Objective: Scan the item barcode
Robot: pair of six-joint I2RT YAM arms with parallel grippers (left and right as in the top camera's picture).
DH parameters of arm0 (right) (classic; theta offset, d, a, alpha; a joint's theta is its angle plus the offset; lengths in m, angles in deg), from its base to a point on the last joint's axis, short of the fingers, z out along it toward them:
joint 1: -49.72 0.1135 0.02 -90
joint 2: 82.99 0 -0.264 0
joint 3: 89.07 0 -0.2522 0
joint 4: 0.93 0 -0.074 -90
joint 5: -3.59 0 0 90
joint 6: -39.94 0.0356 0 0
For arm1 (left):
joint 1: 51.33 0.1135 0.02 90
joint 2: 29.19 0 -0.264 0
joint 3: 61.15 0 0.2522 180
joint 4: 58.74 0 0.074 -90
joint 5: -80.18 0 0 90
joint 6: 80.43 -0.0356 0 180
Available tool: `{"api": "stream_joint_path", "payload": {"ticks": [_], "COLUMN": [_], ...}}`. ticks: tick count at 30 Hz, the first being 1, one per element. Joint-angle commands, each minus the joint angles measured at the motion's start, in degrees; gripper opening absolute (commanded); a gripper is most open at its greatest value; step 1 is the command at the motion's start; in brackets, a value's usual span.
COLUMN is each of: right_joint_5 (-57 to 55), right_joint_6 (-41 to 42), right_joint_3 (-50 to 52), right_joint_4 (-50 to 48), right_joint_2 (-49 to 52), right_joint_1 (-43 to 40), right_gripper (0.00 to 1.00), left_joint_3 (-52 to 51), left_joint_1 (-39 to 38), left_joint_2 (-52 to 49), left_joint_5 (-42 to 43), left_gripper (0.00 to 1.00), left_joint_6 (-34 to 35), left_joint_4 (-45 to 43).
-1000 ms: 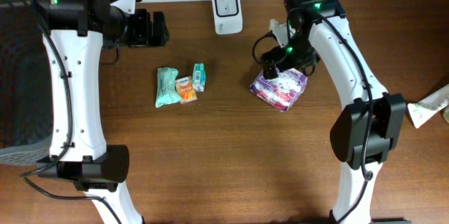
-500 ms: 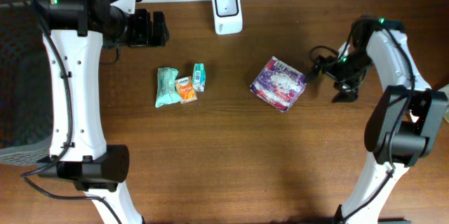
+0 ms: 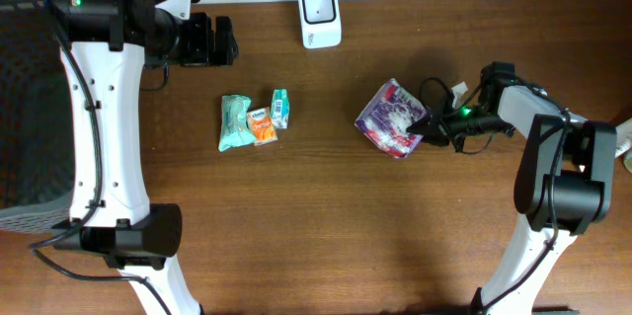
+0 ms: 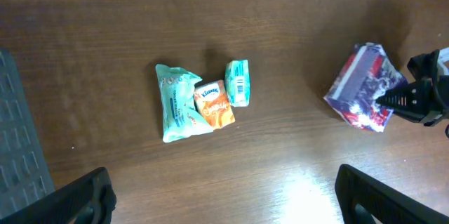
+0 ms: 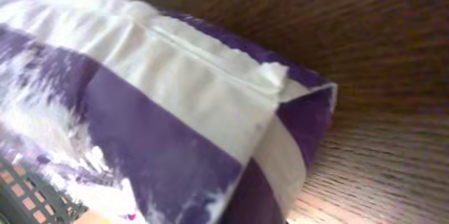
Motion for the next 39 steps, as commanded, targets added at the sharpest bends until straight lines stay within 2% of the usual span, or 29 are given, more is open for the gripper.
{"api": "stream_joint_path", "payload": {"ticks": [1, 4, 7, 11, 21, 22, 24, 25, 27, 30, 35, 39], "right_joint_5": [0.59, -2.34, -9.25, -10.27, -11.06, -15.23, -33.11, -42.91, -69.64, -89.37, -91.67, -84.89], "right_joint_6": [0.22, -3.48, -10.56, -13.6, -13.2, -9.77, -3.69, -2.8, 2.19, 9.27, 10.86, 10.93], "right_joint_3": [-1.46, -10.71, -24.81, -36.24, -38.88, -38.88, -38.88, -38.88, -38.88, -38.86, -33.44, -28.2], "right_joint_4": [0.48, 6.75, 15.74, 17.51, 18.05, 18.25, 20.02, 21.38, 24.7, 29.14, 32.72, 32.76], "right_joint_2": [-0.52, -1.6, -1.62, -1.62, -1.51, -1.51, -1.51, -1.51, -1.49, -1.36, -1.18, -1.18], "right_joint_1": [1.79, 5.92, 11.87, 17.53, 19.04, 19.32, 21.49, 23.19, 28.04, 32.0, 31.67, 31.08], "right_gripper": [0.04, 0.04, 0.04, 0.04, 0.04, 0.04, 0.04, 0.04, 0.04, 0.04, 0.04, 0.07], "left_joint_3": [-0.04, -0.04, -0.04, -0.04, -0.04, -0.04, -0.04, -0.04, -0.04, -0.04, -0.04, -0.04], "left_joint_1": [0.35, 0.35, 0.35, 0.35, 0.35, 0.35, 0.35, 0.35, 0.35, 0.35, 0.35, 0.35], "left_joint_2": [-0.31, -0.33, -0.33, -0.33, -0.33, -0.33, -0.31, -0.33, -0.33, -0.33, -0.31, -0.33], "left_joint_5": [0.0, 0.0, 0.0, 0.0, 0.0, 0.0, 0.0, 0.0, 0.02, 0.0, 0.0, 0.0], "left_gripper": [0.99, 0.99, 0.99, 0.99, 0.99, 0.99, 0.99, 0.99, 0.99, 0.99, 0.99, 0.99], "left_joint_6": [0.15, 0.15, 0.15, 0.15, 0.15, 0.15, 0.15, 0.17, 0.17, 0.17, 0.17, 0.15], "left_joint_4": [-0.07, -0.04, -0.07, -0.07, -0.07, -0.07, -0.07, -0.07, -0.07, -0.07, -0.07, -0.07]}}
